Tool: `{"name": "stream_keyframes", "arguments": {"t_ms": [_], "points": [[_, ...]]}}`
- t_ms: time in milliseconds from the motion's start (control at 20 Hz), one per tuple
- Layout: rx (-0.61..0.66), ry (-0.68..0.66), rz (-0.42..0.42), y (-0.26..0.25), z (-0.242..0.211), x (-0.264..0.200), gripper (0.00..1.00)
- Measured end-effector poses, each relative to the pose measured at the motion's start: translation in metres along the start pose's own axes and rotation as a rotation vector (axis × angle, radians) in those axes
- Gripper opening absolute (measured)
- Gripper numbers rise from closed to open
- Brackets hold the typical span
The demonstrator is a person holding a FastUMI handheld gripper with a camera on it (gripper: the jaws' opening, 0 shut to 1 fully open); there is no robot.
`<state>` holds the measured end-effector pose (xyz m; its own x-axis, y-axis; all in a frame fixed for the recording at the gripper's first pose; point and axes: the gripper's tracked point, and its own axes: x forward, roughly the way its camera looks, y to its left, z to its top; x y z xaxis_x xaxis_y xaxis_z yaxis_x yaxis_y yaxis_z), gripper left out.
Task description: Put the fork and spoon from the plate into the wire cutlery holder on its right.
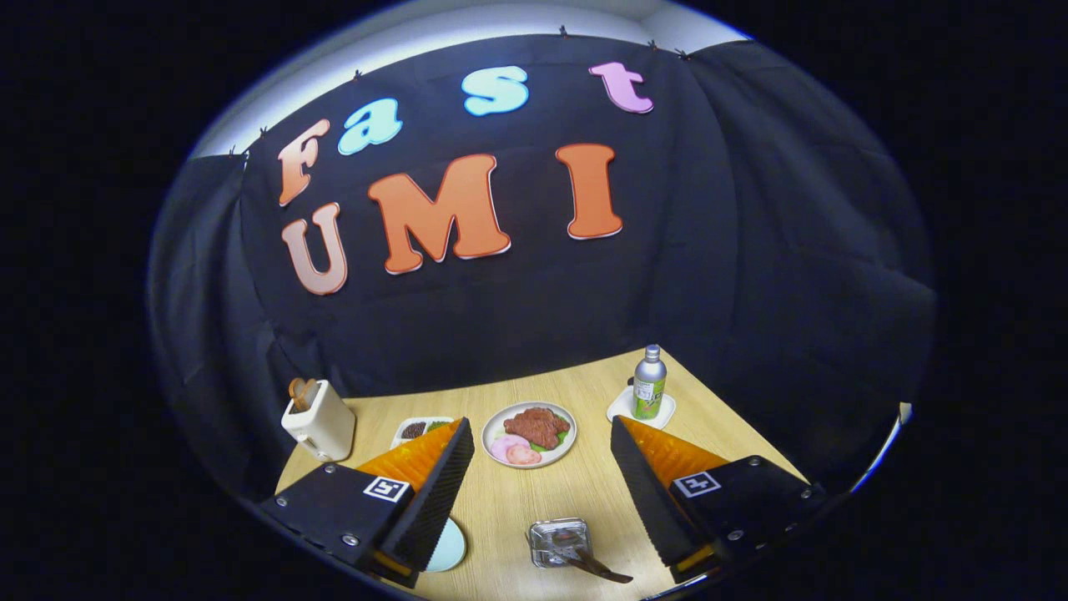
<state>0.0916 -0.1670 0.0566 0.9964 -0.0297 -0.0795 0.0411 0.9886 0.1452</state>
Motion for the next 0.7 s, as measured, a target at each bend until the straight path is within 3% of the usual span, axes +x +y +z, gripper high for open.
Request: {"name": "stream_keyframes", "arguments": {"t_ms": [100,300,700], "points": [[0.029,-0.056,0.016,0.003,0.006,-0.011,0.99],[0.038,-0.123,-0.029,-0.005,0.007,-0.026,0.98],[0.067,-0.203,0.008,-0.005,0.015,-0.049,0.98]]}}
